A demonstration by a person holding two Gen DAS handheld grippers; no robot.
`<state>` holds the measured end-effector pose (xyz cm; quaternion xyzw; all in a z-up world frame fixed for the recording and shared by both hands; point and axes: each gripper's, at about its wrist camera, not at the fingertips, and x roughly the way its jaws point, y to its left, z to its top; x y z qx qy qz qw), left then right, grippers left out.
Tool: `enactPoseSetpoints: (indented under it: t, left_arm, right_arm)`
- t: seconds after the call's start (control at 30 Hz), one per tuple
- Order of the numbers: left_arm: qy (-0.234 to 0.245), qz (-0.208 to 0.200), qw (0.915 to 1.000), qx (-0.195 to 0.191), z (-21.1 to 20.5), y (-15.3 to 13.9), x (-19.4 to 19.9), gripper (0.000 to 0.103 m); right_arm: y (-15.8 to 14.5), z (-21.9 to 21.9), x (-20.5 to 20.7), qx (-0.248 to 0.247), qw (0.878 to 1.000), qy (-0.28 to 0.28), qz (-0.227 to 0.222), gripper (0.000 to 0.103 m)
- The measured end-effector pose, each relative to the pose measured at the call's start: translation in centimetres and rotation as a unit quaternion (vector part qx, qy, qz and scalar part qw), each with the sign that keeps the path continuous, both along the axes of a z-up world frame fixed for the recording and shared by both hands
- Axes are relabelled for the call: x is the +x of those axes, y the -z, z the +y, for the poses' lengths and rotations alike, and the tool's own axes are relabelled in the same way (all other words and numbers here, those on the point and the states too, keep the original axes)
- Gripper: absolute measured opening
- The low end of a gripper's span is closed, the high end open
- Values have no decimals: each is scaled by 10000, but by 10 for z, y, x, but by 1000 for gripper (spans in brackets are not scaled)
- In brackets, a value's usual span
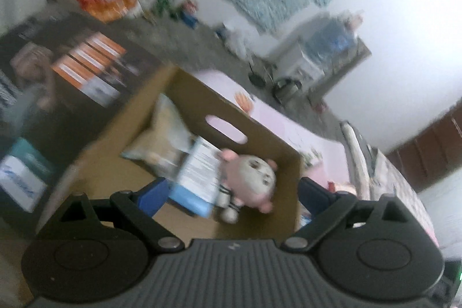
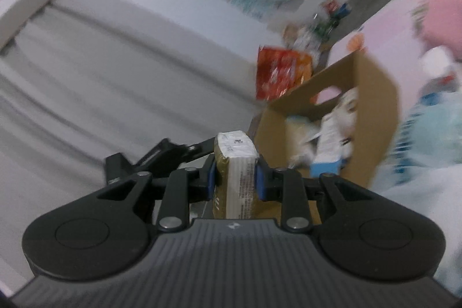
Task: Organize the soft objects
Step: 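Drop the plush toy into the cardboard box with the left tool while the right tool carries the gold box, then lower the gold box into the cardboard box and open the right tool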
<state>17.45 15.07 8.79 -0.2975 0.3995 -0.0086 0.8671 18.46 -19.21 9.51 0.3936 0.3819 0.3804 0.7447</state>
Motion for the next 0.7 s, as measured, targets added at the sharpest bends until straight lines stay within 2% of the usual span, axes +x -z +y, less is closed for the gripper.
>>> enactPoseSetpoints:
  t: [0.13, 0.3, 0.47, 0.6, 0.7]
  left_arm:
    - [-425, -99, 9989, 180, 37, 4, -34, 97]
    - [-834, -45, 9964, 149, 75, 23, -59, 97]
    - [-1017, -49, 9946, 184, 98, 33, -72, 97]
    - [-998, -98, 9947, 232, 103, 36, -76, 97]
    - [-947, -137, 9950, 283, 102, 39, -77, 97]
  right_arm:
    - [16, 73, 28, -319, 9963, -699, 381, 25]
    - [54, 162, 60, -814, 9829, -1287, 1039, 25]
    - [93, 220, 88, -1515, 9704, -1315, 1345, 25]
    - [115, 237, 105, -1854, 9645, -1168, 1474, 25]
    - [126, 241, 111, -2084, 9629, -1070, 1342, 27]
